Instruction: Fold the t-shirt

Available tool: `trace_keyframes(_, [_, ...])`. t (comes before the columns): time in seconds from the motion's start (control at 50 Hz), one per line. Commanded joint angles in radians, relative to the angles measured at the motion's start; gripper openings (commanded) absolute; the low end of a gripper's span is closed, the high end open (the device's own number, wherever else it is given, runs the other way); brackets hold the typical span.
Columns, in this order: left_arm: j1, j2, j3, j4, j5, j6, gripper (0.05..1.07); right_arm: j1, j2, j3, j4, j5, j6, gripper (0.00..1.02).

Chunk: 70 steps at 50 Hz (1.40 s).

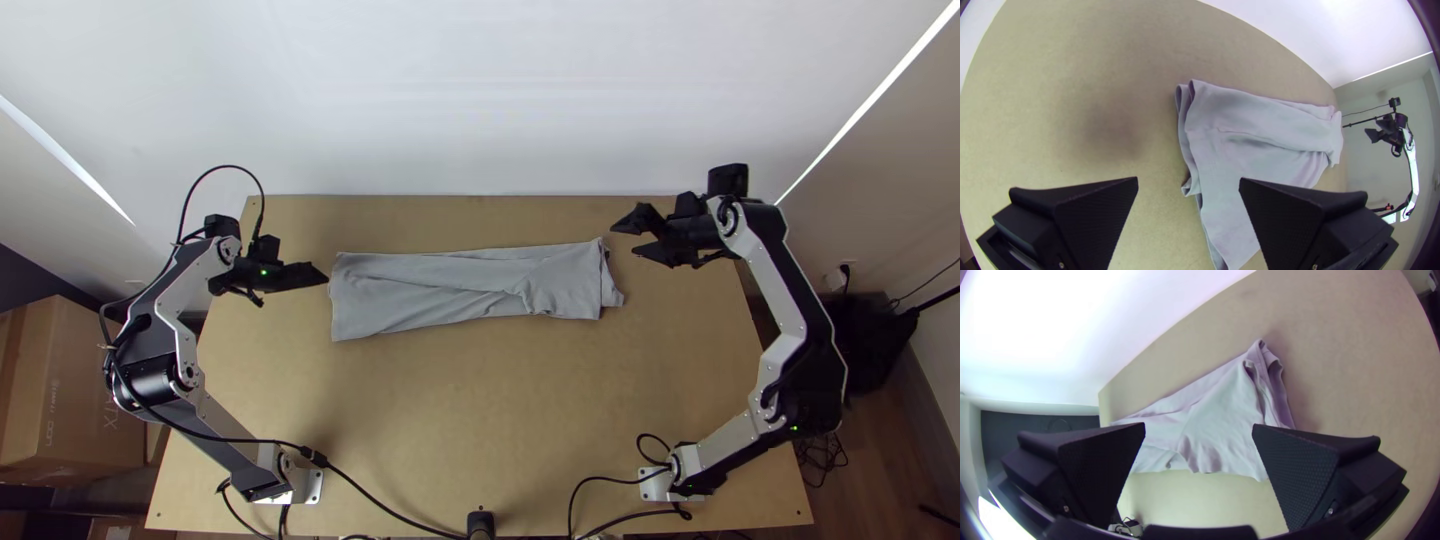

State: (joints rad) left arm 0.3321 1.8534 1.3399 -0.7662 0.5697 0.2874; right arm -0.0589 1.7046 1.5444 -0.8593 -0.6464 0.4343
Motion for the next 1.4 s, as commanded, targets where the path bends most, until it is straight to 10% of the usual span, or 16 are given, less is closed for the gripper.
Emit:
trace_keyframes(0.0, [-0.004,0.023,-0.027,0.013,0.022,0.012,1.02,-0.015,-0.063,-0.012,0.005,-0.038,0.064,0.98])
trace_keyframes(0.64, [-0.229,0.055,-0.064,0.146,-0.1,-0.113,1.01,-0.004,-0.253,0.008,0.005,-0.036,0.106,0.98])
trace_keyframes(0.72, [-0.246,0.041,-0.084,0.159,-0.111,-0.122,0.79,-0.004,-0.269,0.013,0.005,-0.036,0.116,0.98])
trace_keyframes(0.84, [-0.239,0.032,-0.108,0.182,-0.111,-0.145,0.07,-0.007,-0.286,0.005,0.005,-0.036,0.119,0.98])
trace_keyframes(1.38, [0.214,-0.117,-0.125,-0.081,-0.099,0.187,0.08,-0.004,-0.312,-0.056,0.006,-0.035,0.107,0.98])
